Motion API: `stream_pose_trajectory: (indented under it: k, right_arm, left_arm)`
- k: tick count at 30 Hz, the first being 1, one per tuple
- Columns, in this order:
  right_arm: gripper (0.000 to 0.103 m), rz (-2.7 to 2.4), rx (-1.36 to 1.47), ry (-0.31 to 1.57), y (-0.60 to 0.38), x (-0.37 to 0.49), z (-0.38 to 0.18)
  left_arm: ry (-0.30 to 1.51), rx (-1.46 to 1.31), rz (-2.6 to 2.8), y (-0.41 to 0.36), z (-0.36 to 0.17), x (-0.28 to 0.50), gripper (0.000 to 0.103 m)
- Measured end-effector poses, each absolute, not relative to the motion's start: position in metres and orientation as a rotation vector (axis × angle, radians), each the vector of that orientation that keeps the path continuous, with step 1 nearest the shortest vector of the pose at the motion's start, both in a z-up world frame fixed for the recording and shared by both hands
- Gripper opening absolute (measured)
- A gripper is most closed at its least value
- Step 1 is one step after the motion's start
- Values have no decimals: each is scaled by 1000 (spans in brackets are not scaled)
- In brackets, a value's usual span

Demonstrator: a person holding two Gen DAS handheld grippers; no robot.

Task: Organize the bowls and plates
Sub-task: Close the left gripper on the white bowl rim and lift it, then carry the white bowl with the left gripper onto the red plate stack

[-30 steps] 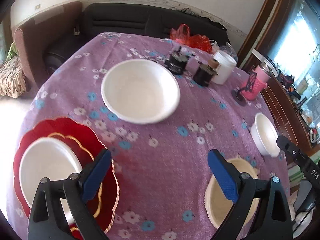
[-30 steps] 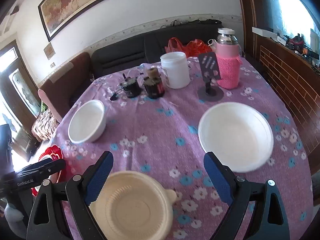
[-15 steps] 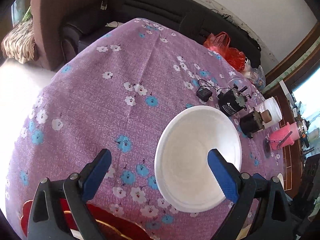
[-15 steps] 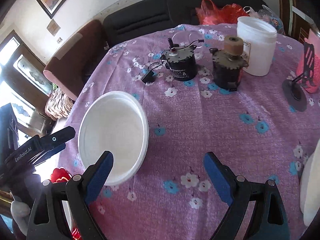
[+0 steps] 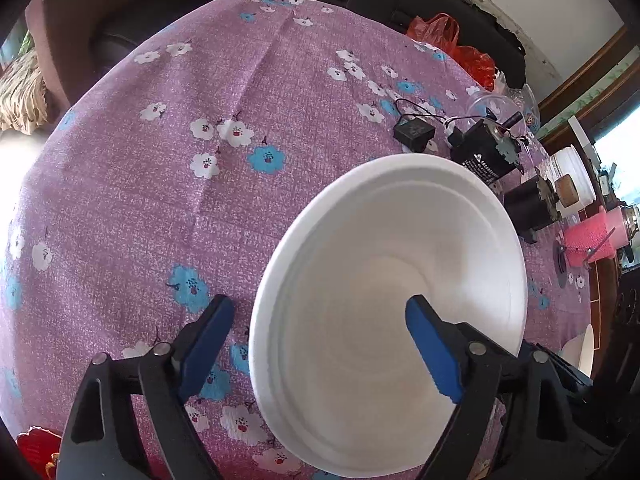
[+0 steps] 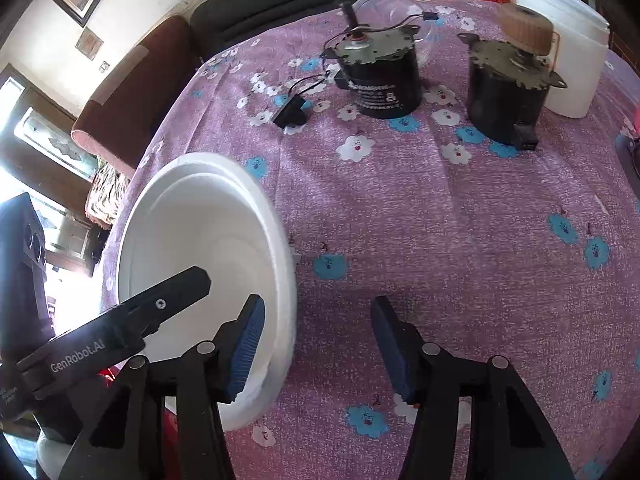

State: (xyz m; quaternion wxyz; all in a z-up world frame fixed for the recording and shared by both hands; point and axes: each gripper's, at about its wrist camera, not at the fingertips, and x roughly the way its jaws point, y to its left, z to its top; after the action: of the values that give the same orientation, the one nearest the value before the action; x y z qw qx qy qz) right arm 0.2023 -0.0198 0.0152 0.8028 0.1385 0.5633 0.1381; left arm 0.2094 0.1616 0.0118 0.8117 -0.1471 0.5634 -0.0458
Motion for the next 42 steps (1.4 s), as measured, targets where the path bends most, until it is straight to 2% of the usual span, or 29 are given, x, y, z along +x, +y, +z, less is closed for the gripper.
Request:
stream_pose_trajectory:
  k: [5,6,8,9,10,15,25,32,42]
  right_arm:
    - [59,296,268,1200,-13,203,19]
    - [56,296,266,1199,-11,204,18]
    - [47,301,267,1201,-9,206,18]
    - [36,303,270,1201,-8,206,18]
    - [30,305,272,1200,-8,205,19]
    - [19,292,271,1149,-14,196,28]
    - [18,319,235,1049,-11,152,66]
    - [18,386,184,988,16,107,95]
    - [19,515,92,991,96,62,94]
  left_arm:
    - [1218,-257,-124,152,15,208,53]
    - [1219,-246,-121,150,15,208,48]
    - [1217,-237,-124,148,16,206,38]
    - [1218,-228,-133,146,17,205,23]
    - [1216,-204,-123,144,19,203,21]
    - [1156,-151,-146,140,37,183,21]
    - [1010,-150,-147,145,86,121,21]
    - [932,-181,-117,178,109,67,21]
    - [900,-185,7,247,105,6,21]
